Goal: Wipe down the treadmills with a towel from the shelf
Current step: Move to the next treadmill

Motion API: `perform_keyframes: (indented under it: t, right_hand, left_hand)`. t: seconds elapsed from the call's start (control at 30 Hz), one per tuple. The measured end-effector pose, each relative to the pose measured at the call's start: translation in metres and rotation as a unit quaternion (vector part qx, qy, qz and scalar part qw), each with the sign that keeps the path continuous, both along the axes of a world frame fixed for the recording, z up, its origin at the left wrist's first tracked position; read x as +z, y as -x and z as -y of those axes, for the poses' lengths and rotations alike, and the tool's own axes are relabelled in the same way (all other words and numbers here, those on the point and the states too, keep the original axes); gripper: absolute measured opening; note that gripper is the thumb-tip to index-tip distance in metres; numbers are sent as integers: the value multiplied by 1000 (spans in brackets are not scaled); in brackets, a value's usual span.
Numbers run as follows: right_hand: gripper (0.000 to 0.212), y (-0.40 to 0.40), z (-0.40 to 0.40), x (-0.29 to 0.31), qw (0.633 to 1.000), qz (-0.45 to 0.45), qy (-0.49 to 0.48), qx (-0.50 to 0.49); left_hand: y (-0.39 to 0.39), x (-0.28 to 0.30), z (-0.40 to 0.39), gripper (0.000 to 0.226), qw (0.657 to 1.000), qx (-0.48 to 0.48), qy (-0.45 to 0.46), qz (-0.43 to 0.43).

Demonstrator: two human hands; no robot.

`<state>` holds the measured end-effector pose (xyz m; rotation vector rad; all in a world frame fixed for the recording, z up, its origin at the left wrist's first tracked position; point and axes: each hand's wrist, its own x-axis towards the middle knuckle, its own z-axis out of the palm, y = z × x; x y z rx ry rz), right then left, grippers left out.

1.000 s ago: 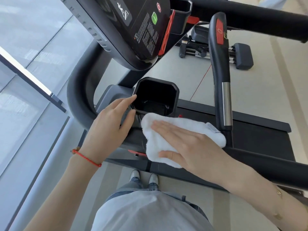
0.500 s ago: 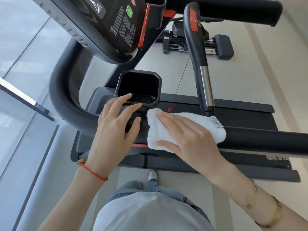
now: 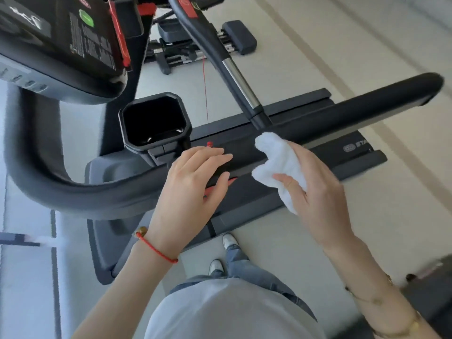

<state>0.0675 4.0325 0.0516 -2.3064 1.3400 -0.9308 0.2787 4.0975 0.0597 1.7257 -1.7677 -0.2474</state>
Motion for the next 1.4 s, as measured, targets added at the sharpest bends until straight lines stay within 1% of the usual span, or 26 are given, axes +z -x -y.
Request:
perform_keyframes:
  t: [0.1,0.2,0.3,0.53,0.73,0.87,1.0,1.23,1.4]
  right_hand:
    - [50,22,-32,-7,995,-27,-65,-73]
    - [47,40,-60,-15,982,-13,-119,-147]
    - [42,54,-82,-23,967,-2,-152,-205]
    - [41,88,-110,-30,928,34,-184,-323]
    - [41,135,-115,-28,887,62,-186,-418]
    - [41,177,-113,-23,860,77,-164,-478]
    - [43,227,-111,-17,834,80,-157,-524]
    - [45,306,-114,-7,781,67,-142,-605]
    - [48,340,-119,-1,733,80,-133,-662]
  left_hand:
    - [9,-3,2,25,998,-60,17,5]
    - [22,-9,6,25,992,-124,13,10]
    - [37,-16,13,27,983,-184,2,16]
    - [92,-28,44,28,951,-305,-37,16]
    - [166,-24,80,30,916,-397,-52,27]
    - [231,-19,105,31,888,-455,-60,17]
    - [304,-16,124,31,857,-513,-49,9]
    - [418,-15,141,31,800,-599,-35,-5]
    - [484,-18,149,31,745,-666,-41,7]
